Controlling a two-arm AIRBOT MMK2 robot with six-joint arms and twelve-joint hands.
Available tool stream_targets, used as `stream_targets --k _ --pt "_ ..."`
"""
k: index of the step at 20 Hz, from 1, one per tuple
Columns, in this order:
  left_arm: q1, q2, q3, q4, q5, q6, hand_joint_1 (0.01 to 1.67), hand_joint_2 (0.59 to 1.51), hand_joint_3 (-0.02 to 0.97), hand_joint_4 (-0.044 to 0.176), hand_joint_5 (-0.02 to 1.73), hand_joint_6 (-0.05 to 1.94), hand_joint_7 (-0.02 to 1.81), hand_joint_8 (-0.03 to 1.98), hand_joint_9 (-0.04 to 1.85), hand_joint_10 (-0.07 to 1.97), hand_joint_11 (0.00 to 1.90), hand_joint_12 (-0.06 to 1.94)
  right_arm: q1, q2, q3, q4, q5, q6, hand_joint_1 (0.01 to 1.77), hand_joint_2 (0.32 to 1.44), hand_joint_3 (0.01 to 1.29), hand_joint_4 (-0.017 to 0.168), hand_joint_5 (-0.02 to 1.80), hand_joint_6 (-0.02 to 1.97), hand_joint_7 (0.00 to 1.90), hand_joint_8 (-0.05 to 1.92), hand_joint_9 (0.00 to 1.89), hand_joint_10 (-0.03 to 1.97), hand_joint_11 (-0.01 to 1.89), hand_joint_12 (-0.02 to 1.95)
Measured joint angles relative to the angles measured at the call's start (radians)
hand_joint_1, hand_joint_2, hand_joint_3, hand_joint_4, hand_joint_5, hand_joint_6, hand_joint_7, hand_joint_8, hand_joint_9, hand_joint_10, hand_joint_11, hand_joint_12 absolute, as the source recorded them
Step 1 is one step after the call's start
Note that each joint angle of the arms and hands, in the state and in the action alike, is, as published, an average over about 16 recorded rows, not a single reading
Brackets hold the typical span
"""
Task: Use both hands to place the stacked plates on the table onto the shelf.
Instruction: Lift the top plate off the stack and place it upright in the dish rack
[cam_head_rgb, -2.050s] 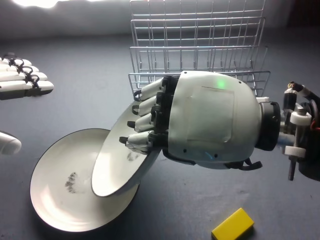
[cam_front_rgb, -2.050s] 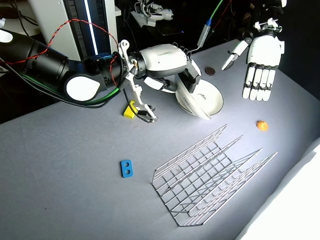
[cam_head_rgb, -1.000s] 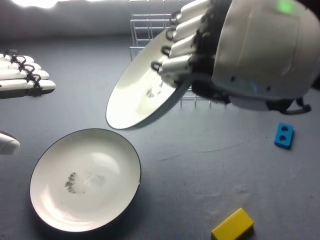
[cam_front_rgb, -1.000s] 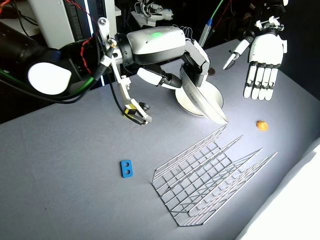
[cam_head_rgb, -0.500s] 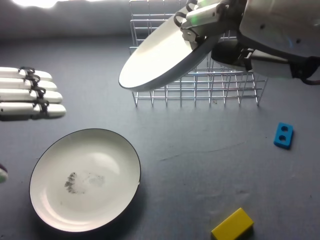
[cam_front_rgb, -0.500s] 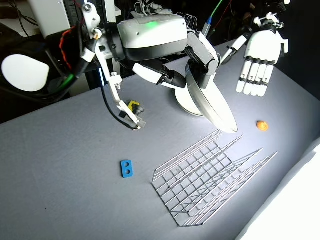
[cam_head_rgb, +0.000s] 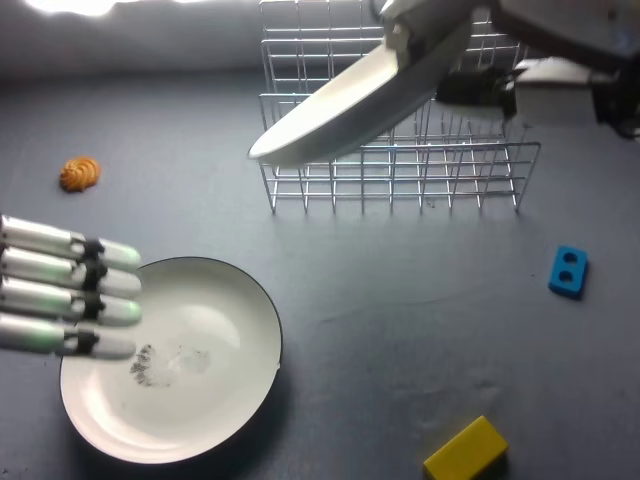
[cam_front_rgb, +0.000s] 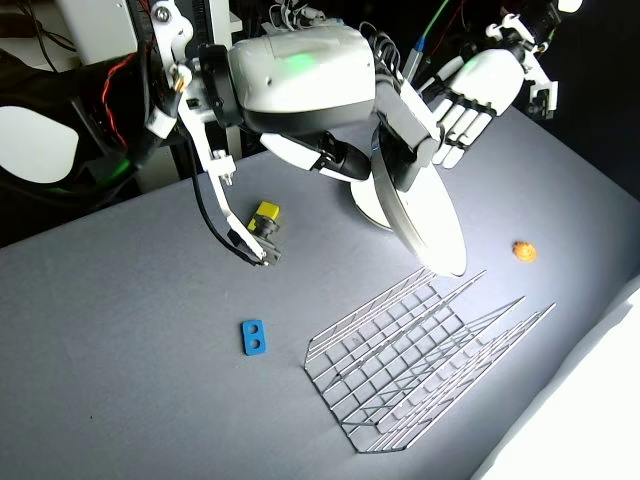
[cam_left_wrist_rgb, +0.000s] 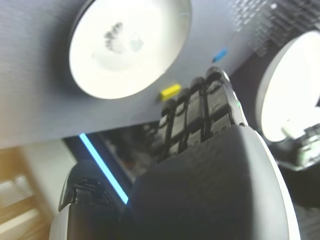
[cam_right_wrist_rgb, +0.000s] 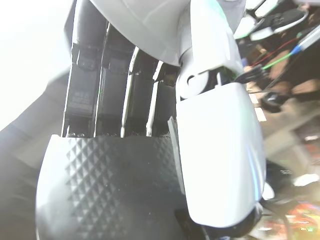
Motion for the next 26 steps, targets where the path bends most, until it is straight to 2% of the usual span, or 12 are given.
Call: stream_targets --k 4,9,17,26 --pt "-0.004 -0.003 -0.013 0.067 0.021 0.007 0.02 1.155 0.016 0.008 0.03 0.02 0.02 0.0 0.02 0.0 0.02 0.01 0.017 0.0 0.017 0.047 -0.047 0.044 1.31 1.01 0.02 -0.008 0.9 0.94 1.05 0.85 1.0 0.96 0.87 1.09" --pt "0.011 -0.003 -0.027 0.099 0.088 0.0 0.02 1.157 0.016 0.007 0.02 0.02 0.01 0.0 0.02 0.0 0.02 0.01 0.031 -0.005 0.04 0.116 -0.096 0.059 1.31 1.01 0.02 -0.008 0.89 0.94 1.04 0.86 1.0 0.97 0.88 1.09" --pt "0.06 -0.003 -0.037 0.079 0.177 -0.015 0.02 1.159 0.016 0.006 0.02 0.02 0.01 0.0 0.02 0.0 0.02 0.01 0.046 -0.019 0.068 0.238 -0.163 0.051 1.31 1.01 0.02 -0.007 0.89 0.94 1.03 0.88 1.01 0.99 0.9 1.06" --pt "0.108 0.002 -0.058 0.045 0.241 -0.023 0.02 1.163 0.016 0.004 0.02 0.02 0.01 0.0 0.02 0.0 0.02 0.01 0.101 -0.046 0.107 0.409 -0.298 0.048 1.32 1.01 0.02 -0.007 0.88 0.94 1.02 0.88 1.02 1.02 0.9 1.05"
